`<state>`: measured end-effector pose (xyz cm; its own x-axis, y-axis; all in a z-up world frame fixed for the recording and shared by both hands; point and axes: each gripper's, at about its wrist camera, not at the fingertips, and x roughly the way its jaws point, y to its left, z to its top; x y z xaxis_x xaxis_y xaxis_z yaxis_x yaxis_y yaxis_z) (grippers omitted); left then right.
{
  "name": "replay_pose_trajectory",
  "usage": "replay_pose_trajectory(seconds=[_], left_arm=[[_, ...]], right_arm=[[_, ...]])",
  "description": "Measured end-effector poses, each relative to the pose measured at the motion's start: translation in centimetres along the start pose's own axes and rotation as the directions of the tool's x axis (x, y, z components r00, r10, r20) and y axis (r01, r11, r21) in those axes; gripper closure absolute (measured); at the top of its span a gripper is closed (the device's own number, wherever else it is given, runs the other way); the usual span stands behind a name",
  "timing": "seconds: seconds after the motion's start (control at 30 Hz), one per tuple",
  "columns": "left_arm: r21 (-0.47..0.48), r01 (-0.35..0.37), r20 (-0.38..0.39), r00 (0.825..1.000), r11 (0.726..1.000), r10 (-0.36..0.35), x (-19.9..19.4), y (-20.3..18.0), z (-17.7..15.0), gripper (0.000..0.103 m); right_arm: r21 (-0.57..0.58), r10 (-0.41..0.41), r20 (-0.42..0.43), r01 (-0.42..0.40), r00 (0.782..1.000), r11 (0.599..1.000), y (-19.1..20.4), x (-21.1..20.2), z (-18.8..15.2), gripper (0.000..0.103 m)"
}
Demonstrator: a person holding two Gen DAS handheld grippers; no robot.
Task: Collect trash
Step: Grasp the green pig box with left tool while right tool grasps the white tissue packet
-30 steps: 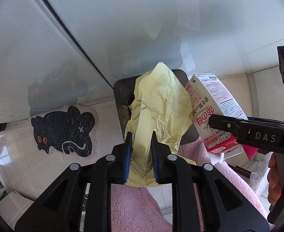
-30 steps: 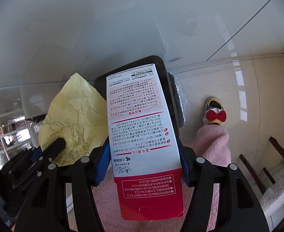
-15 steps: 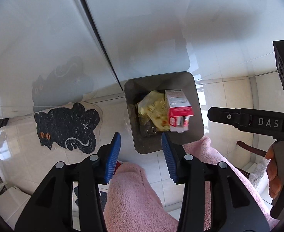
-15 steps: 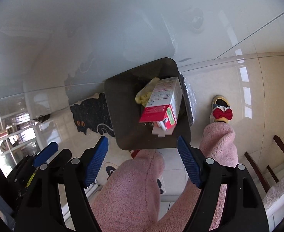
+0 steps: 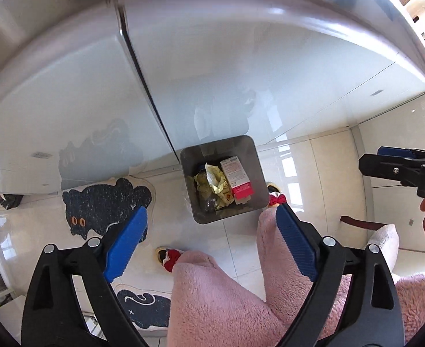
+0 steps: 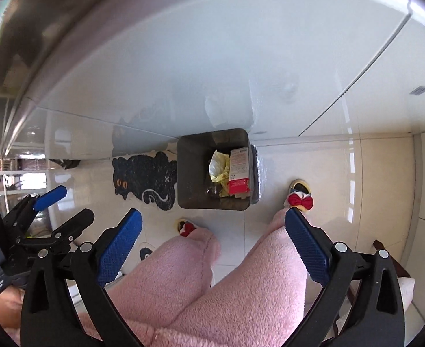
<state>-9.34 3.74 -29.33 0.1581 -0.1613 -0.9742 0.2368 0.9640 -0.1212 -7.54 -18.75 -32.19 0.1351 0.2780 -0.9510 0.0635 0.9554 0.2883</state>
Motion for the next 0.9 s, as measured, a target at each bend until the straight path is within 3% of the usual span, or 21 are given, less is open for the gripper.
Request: replay_pose_trajectory(seconds=[0.17,0.33,0.53,0.63,0.7,0.77,0.9], left_arm=[[0.016,0.019,0.171,0.985,1.0,-0.021,-7.6,-1.9,1.3,0.008],[0.004,0.011,0.312,0.95,1.0,-0.012,-12.7,-2.5,3.5,0.008],[-0.051,0.064,0.431,0.901,0.997,-0.036,-16.8,-1.8,6.8,0.008],[-0.088,0.062,0.472,0.881,0.994,-0.013,-18.1,-1.2,8.5,0.008],[-0.1,0.026,0.478,0.878,0.995,0.026,-18.5,-0.9,10.4,0.008],[-0.115,-0.002,0.472,0.88,0.993,0.057,-18.8,-0.5,12.1,0.008],[-0.124,-0.009,0.455,0.888,0.992,0.065,-18.1,-0.5,15.1,0.008]], right_arm=[[-0.046,0.01,0.164,-0.002,0.986,0.999,0.5,-8.6,-0.2,0.003],[-0.087,-0.028,0.362,0.063,0.932,0.994,1.7,-15.1,0.6,0.003],[-0.088,0.005,0.497,0.044,0.868,0.995,2.2,-19.2,4.3,0.003],[-0.079,-0.002,0.525,0.052,0.851,0.996,2.3,-20.4,6.2,0.003],[-0.079,-0.009,0.538,0.062,0.843,0.995,2.2,-21.0,7.8,0.003],[-0.093,-0.04,0.527,0.105,0.849,0.99,2.3,-21.4,9.5,0.003],[-0.079,-0.071,0.539,0.134,0.84,0.988,1.4,-21.4,12.8,0.003]])
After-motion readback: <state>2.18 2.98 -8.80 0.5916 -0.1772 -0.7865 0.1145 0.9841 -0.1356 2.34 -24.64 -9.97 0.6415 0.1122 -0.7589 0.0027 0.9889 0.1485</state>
